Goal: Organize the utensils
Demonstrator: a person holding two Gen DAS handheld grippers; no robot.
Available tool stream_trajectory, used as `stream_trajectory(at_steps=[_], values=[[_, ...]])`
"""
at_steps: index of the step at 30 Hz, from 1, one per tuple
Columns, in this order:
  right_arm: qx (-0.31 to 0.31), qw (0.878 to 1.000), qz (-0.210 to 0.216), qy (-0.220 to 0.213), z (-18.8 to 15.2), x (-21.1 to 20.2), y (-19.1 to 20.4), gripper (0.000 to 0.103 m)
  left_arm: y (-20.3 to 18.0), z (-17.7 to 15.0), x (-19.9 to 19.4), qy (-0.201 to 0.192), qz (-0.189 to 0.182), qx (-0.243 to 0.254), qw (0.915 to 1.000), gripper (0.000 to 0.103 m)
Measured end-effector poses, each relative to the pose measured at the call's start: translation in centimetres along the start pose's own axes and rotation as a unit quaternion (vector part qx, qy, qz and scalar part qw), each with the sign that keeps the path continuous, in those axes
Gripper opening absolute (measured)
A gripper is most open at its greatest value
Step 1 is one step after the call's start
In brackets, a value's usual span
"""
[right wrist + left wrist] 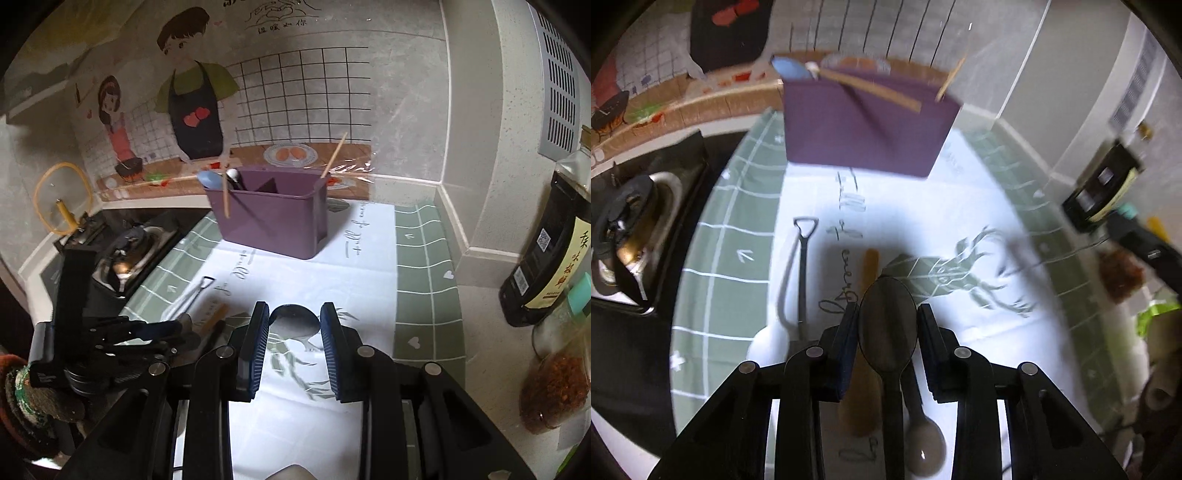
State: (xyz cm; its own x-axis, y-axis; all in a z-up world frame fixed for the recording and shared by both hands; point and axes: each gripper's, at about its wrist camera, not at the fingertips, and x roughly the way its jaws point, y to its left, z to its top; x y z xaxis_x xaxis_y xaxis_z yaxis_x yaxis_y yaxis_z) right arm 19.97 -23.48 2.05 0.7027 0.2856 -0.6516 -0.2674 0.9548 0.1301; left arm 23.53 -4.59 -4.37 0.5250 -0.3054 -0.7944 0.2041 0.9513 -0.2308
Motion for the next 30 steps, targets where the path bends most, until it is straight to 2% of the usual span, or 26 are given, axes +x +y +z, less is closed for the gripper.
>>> stream_trajectory(at_steps=[7,14,18,23,25,28,30], values=[[0.012,1.000,0.023,0.009,0.3,-1.0,0.1,0.026,0.1,0.5,-4.1,-0.050,-0.004,0.005,0.9987,0.032],[0.000,1.000,0.026,0.011,1.0,-1.3,1.1,0.026,0.4,1.3,-6.6,-0.078,-0.010,0.001,0.9969,0.032],[-0.006,0.999,0.035,-0.014,2.9,-3.2,1.7,0.026,-0.3,4.2,-10.5,-0.131,-0.024,0.018,0.9910,0.031],[-0.032,0.996,0.035,-0.082,9.4,-7.8,2.9,0.026,-1.4,11.2,-17.2,-0.218,-0.047,0.053,0.9733,0.031],[-0.036,0.992,0.040,-0.111,13.5,-9.9,3.3,0.026,-1.3,14.7,-19.6,-0.246,-0.068,0.052,0.9655,0.031],[-0.038,0.990,0.053,-0.126,18.5,-11.4,4.0,0.026,-1.1,19.4,-21.6,-0.269,-0.086,0.050,0.9581,0.031],[-0.050,0.990,0.045,-0.123,21.1,-11.1,4.6,0.026,-0.8,22.0,-21.7,-0.278,-0.092,0.049,0.9549,0.031]])
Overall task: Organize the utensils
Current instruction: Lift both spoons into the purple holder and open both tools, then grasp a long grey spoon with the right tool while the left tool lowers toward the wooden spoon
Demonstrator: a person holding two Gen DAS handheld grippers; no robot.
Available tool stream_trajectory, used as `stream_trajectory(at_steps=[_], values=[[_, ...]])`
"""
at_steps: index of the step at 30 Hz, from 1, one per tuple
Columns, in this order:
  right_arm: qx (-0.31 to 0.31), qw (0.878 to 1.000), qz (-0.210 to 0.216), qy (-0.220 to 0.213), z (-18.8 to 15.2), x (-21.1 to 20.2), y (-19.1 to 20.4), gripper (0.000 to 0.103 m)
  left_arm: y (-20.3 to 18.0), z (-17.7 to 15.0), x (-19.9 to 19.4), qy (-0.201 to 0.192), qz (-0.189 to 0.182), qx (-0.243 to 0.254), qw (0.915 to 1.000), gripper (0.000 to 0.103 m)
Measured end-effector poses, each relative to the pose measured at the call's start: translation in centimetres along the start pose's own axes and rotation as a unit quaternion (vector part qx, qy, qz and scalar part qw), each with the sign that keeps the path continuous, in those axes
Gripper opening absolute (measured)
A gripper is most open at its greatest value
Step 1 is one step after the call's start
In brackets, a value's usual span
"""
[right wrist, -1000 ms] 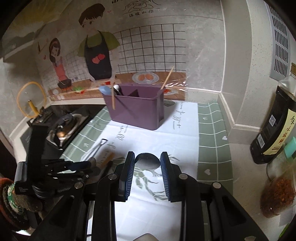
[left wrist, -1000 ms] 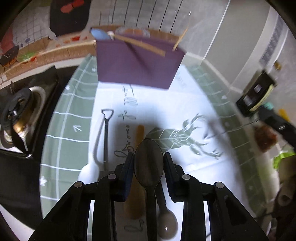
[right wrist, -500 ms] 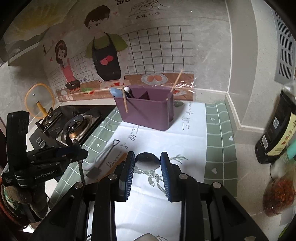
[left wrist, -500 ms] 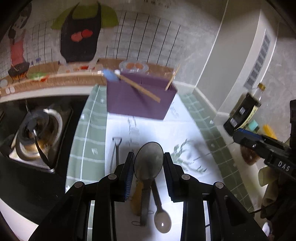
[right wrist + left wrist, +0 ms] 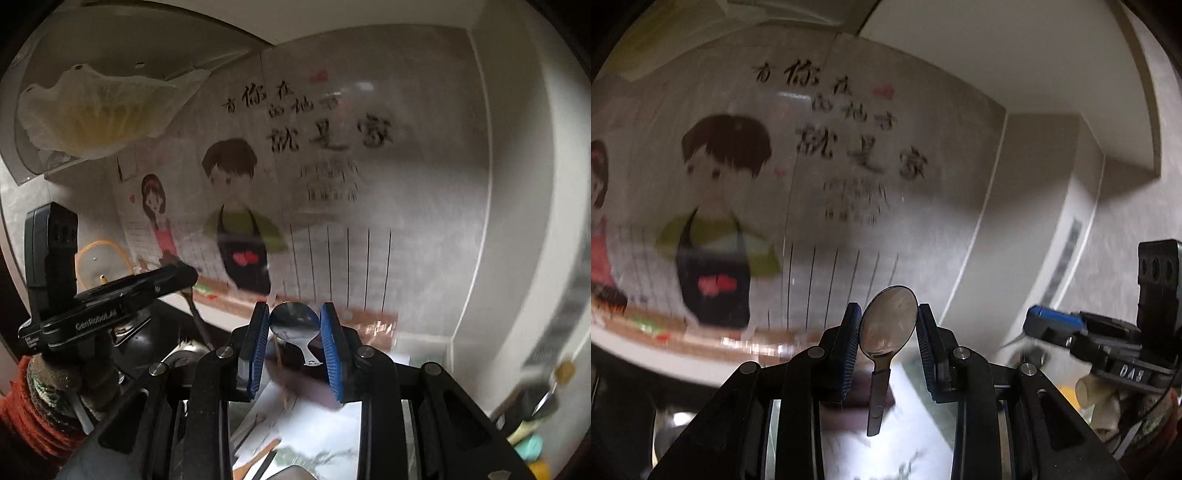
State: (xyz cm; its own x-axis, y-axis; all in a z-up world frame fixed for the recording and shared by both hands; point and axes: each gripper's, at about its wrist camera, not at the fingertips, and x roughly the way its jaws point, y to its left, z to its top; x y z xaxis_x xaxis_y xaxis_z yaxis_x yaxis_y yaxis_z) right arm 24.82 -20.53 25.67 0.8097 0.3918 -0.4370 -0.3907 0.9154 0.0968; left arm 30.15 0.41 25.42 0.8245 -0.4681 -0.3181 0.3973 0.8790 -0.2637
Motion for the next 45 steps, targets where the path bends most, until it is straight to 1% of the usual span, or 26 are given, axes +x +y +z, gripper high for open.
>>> stream_trajectory(at_steps=[3,5,7,8,9,12,14,18,22,26,28,30,32,34,36,38,40,43,45], values=[[-0.003,1.000,-0.011,0.011,1.8,2.2,0.1,0.026,1.8,1.6,2.7,-0.002,-0.006,-0.016,0.9999,0.031],[0.000,1.000,-0.007,0.025,2.2,4.2,-0.3,0.026,3.2,1.6,4.8,0.000,0.000,-0.025,0.9997,0.031],[0.006,0.999,-0.008,0.042,1.7,7.1,-0.9,0.026,4.6,1.2,7.5,-0.002,0.013,-0.034,0.9993,0.031],[0.010,0.999,-0.012,0.049,1.3,8.3,-1.2,0.026,5.1,0.7,8.6,-0.002,0.015,-0.037,0.9992,0.031],[0.012,0.998,-0.015,0.054,0.9,9.1,-1.5,0.026,5.9,-0.1,10.3,0.005,0.014,-0.044,0.9989,0.031],[0.027,0.996,-0.018,0.083,-1.2,13.1,-2.4,0.026,7.6,-2.5,13.7,0.029,0.015,-0.065,0.9974,0.031],[0.047,0.993,-0.012,0.111,-3.0,16.3,-3.3,0.026,8.6,-4.1,15.5,0.041,0.023,-0.068,0.9966,0.031],[0.076,0.985,-0.005,0.157,-6.0,21.1,-4.8,0.026,10.3,-6.5,18.6,0.072,0.032,-0.079,0.9938,0.031],[0.087,0.978,-0.005,0.190,-8.4,24.2,-5.4,0.026,10.8,-8.3,20.8,0.097,0.037,-0.076,0.9917,0.031],[0.095,0.972,0.001,0.215,-9.4,26.1,-6.0,0.027,11.7,-9.7,21.9,0.125,0.033,-0.093,0.9872,0.032],[0.104,0.969,0.006,0.224,-9.7,26.3,-6.3,0.028,11.9,-10.0,22.3,0.137,0.036,-0.096,0.9852,0.035],[0.107,0.969,0.009,0.222,-9.6,26.4,-6.6,0.028,12.2,-9.9,22.3,0.142,0.035,-0.103,0.9840,0.037],[0.105,0.971,0.018,0.214,-9.1,25.8,-6.6,0.028,12.3,-9.4,21.9,0.140,0.033,-0.109,0.9835,0.042],[0.101,0.974,0.016,0.202,-8.4,24.8,-6.5,0.028,12.0,-8.6,20.9,0.131,0.032,-0.108,0.9850,0.047],[0.096,0.978,0.015,0.186,-7.5,23.5,-6.1,0.028,11.3,-7.3,19.1,0.114,0.026,-0.104,0.9877,0.050],[0.089,0.983,0.017,0.157,-6.3,21.4,-5.8,0.028,10.1,-6.1,16.6,0.093,0.026,-0.092,0.9910,0.051],[0.077,0.989,0.020,0.126,-5.2,18.4,-5.3,0.028,8.9,-5.4,14.3,0.082,0.031,-0.077,0.9932,0.051],[0.052,0.993,0.012,0.109,-4.8,15.1,-4.4,0.028,7.3,-5.7,10.7,0.081,0.046,-0.056,0.9941,0.051],[0.034,0.993,0.009,0.115,-5.4,13.5,-3.5,0.028,6.3,-7.0,8.4,0.087,0.054,-0.045,0.9937,0.051]])
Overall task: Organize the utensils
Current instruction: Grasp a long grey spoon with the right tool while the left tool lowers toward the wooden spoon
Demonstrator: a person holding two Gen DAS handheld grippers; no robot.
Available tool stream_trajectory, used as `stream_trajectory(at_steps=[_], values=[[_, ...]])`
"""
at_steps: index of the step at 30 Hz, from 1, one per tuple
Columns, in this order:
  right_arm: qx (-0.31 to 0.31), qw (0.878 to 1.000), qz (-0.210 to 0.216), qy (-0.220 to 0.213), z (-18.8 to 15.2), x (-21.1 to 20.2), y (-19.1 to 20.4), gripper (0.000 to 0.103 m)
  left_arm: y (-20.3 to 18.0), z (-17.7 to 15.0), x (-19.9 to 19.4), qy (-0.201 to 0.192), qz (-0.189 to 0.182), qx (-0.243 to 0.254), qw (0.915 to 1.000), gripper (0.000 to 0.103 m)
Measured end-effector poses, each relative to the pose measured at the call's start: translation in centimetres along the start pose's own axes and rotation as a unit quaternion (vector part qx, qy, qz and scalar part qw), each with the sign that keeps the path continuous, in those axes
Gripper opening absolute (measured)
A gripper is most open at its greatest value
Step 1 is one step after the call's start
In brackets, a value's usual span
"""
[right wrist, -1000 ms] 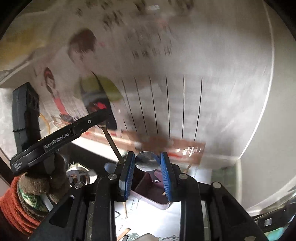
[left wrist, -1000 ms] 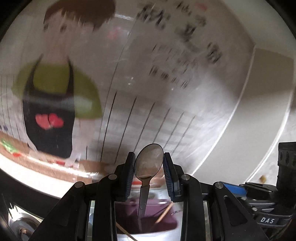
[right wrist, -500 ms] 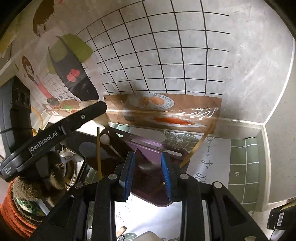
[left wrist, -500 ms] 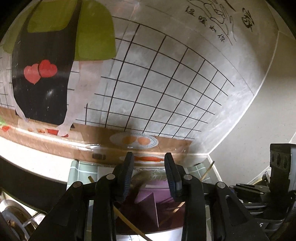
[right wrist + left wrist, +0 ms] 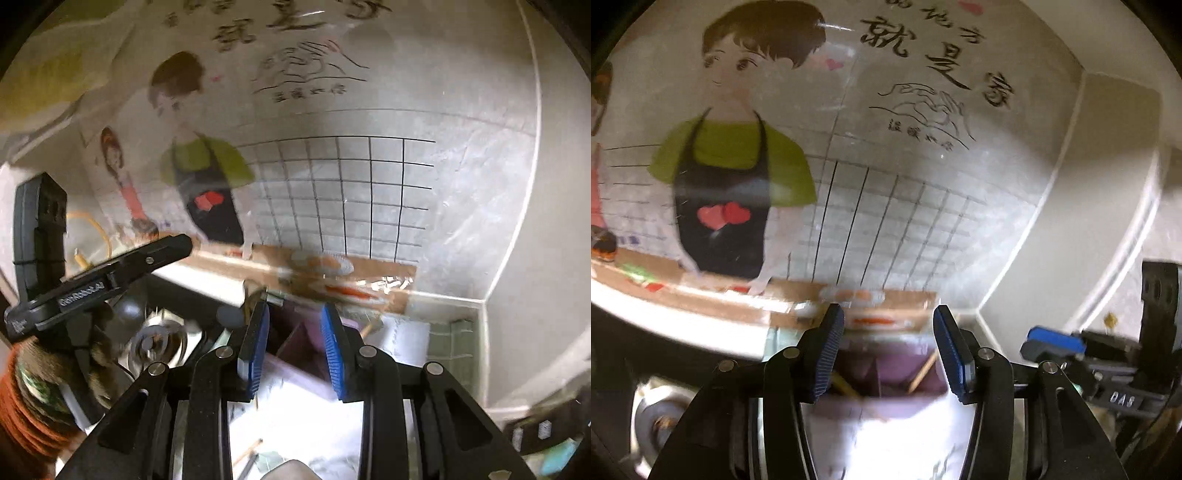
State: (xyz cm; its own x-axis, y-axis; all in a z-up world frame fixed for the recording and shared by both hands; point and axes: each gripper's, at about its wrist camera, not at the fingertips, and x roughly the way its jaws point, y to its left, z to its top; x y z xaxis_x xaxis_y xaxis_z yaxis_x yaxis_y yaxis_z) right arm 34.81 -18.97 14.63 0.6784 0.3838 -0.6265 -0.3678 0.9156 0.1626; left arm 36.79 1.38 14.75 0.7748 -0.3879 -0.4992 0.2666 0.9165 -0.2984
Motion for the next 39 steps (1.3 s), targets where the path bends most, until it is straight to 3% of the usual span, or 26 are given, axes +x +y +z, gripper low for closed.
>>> stream_trajectory(at_steps=[6,12,17,21,27,33,39], values=[[-0.048,0.998,0.002,0.049,-6.6,-2.0,2.7,0.028,0.1,-7.8,-3.7,0.043,0.027,0.012,0.9987,0.052],[-0.066,0.986,0.021,0.149,-15.9,1.2,4.5,0.028,2.3,-15.9,-4.6,0.097,0.063,-0.030,0.9928,0.052],[-0.065,0.973,0.033,0.219,-21.9,4.3,6.1,0.028,3.8,-20.3,-5.3,0.120,0.089,-0.062,0.9868,0.052],[-0.026,0.968,0.053,0.243,-23.7,6.4,6.6,0.028,4.9,-22.5,-6.3,0.128,0.098,-0.088,0.9829,0.052],[0.027,0.968,0.036,0.246,-23.9,9.5,7.2,0.028,6.4,-23.5,-7.8,0.128,0.121,-0.110,0.9782,0.052],[-0.018,0.975,-0.008,0.223,-23.4,10.9,9.3,0.026,6.9,-24.2,-8.2,0.136,0.127,-0.114,0.9759,0.052],[-0.040,0.976,-0.014,0.214,-23.6,10.5,8.4,0.011,5.6,-24.7,-6.1,0.164,0.097,-0.100,0.9765,0.052]])
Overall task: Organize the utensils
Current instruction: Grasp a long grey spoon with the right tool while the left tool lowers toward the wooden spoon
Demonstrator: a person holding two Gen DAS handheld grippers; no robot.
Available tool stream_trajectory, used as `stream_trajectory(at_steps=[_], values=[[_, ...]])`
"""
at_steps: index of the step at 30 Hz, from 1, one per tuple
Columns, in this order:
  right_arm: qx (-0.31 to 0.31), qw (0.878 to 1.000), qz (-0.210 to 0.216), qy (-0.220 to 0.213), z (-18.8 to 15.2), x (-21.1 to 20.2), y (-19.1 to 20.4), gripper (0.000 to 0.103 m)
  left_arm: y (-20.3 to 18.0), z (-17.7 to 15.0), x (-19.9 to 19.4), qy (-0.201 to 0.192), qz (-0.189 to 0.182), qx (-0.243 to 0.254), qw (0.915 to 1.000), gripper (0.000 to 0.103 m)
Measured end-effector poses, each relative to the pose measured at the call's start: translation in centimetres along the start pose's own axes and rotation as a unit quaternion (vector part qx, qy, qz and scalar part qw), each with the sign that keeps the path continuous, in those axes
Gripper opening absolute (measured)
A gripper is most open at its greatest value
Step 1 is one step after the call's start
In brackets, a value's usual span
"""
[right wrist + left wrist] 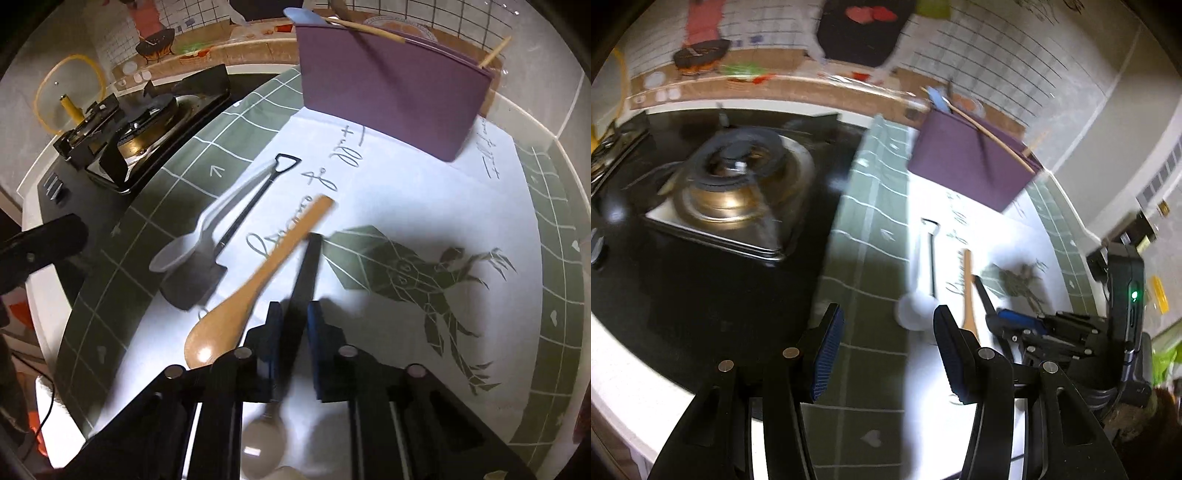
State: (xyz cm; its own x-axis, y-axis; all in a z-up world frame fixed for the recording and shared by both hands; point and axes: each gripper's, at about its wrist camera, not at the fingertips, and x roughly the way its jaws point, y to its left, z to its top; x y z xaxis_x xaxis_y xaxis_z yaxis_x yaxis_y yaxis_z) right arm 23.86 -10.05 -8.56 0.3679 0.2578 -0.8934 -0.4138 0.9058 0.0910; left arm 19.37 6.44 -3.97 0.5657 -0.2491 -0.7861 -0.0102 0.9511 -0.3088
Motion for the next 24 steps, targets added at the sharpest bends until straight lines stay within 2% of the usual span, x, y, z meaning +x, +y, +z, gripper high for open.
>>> stream_trajectory(at_steps=[3,8,13,15,16,17,24], values=[[0.023,1.000,-0.013,-0.009,-0.8,-1.0,-2.3,0.011,-1.1,0.0,1.4,0.011,-0.009,0.008,0.9999,0.052],[0.076,0.996,-0.005,-0.039,-2.1,-3.8,-6.3,0.011,-2.8,-0.1,3.5,0.019,-0.002,0.014,0.9997,0.052],[0.108,0.992,-0.004,-0.056,-3.2,-5.5,-8.6,0.011,-6.4,0.2,5.4,0.053,-0.028,0.071,0.9957,0.051],[0.113,0.992,-0.005,-0.061,-3.4,-5.8,-8.8,0.011,-7.8,0.5,6.5,0.069,-0.030,0.091,0.9930,0.040],[0.113,0.992,-0.005,-0.063,-3.5,-6.0,-8.9,0.011,-8.4,0.7,7.2,0.077,-0.025,0.099,0.9918,0.030],[0.113,0.991,-0.006,-0.067,-3.7,-6.2,-8.9,0.011,-8.8,1.0,7.8,0.082,-0.018,0.104,0.9910,0.027],[0.118,0.990,-0.001,-0.079,-4.6,-6.5,-9.2,0.011,-10.2,2.4,10.9,0.107,0.029,0.125,0.9860,0.026]])
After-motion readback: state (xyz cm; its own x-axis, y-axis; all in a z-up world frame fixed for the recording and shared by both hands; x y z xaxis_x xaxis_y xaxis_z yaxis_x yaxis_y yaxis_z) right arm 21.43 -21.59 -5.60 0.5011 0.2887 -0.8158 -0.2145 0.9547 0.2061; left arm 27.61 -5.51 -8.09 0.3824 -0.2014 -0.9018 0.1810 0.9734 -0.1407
